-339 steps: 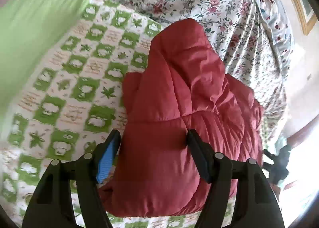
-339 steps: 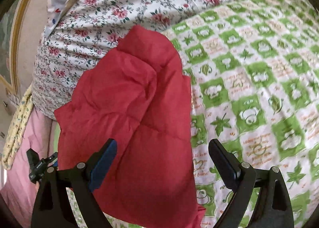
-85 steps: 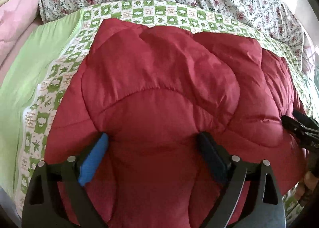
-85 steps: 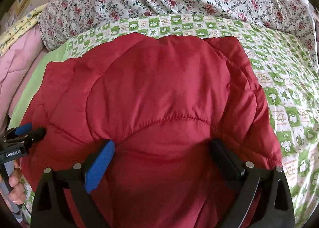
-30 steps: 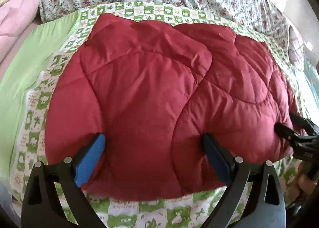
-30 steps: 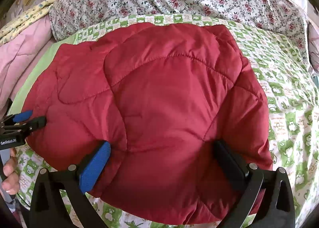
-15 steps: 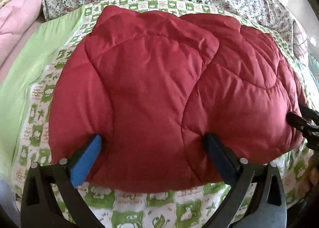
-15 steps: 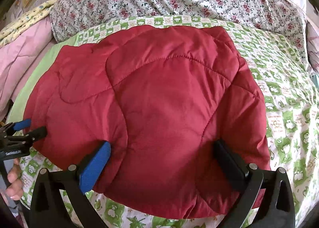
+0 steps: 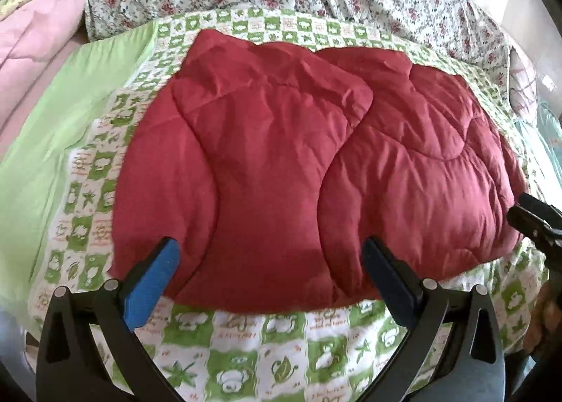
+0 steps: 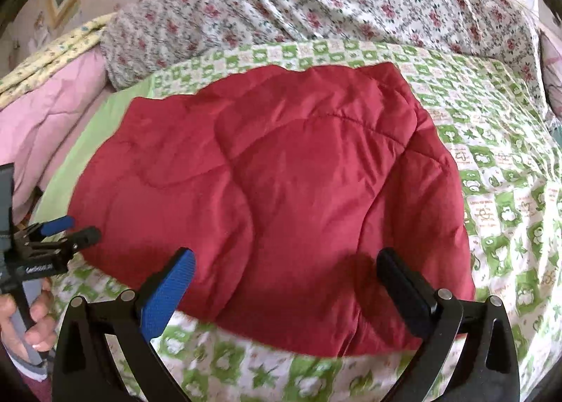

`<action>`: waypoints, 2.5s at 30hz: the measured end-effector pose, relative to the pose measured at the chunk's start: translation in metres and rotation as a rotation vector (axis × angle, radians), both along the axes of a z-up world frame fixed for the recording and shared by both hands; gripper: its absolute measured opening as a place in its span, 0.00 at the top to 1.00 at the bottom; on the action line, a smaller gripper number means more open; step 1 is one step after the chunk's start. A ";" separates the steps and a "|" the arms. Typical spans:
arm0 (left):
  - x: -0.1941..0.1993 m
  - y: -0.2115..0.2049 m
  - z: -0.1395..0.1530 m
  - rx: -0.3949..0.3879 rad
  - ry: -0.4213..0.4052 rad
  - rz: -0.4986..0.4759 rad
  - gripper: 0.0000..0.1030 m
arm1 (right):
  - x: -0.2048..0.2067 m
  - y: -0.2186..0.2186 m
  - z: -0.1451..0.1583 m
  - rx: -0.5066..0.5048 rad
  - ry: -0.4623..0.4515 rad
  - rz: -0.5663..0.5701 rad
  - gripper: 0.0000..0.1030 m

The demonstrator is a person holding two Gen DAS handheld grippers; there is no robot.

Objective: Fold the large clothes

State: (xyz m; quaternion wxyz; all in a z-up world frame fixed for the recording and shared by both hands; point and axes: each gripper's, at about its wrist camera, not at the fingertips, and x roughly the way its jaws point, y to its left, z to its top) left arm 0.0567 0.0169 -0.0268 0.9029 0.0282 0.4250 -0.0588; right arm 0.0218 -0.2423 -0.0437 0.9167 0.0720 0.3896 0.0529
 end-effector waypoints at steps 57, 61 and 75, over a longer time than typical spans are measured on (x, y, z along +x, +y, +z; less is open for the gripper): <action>-0.020 -0.024 0.027 0.181 -0.022 0.004 0.00 | -0.017 0.051 0.032 -0.085 0.008 0.134 0.00; -0.017 -0.027 0.029 0.173 -0.024 0.001 0.00 | -0.010 0.053 0.032 -0.090 0.008 0.138 0.00; -0.008 -0.028 0.031 0.149 -0.016 -0.009 0.00 | -0.001 0.051 0.033 -0.081 0.008 0.138 0.00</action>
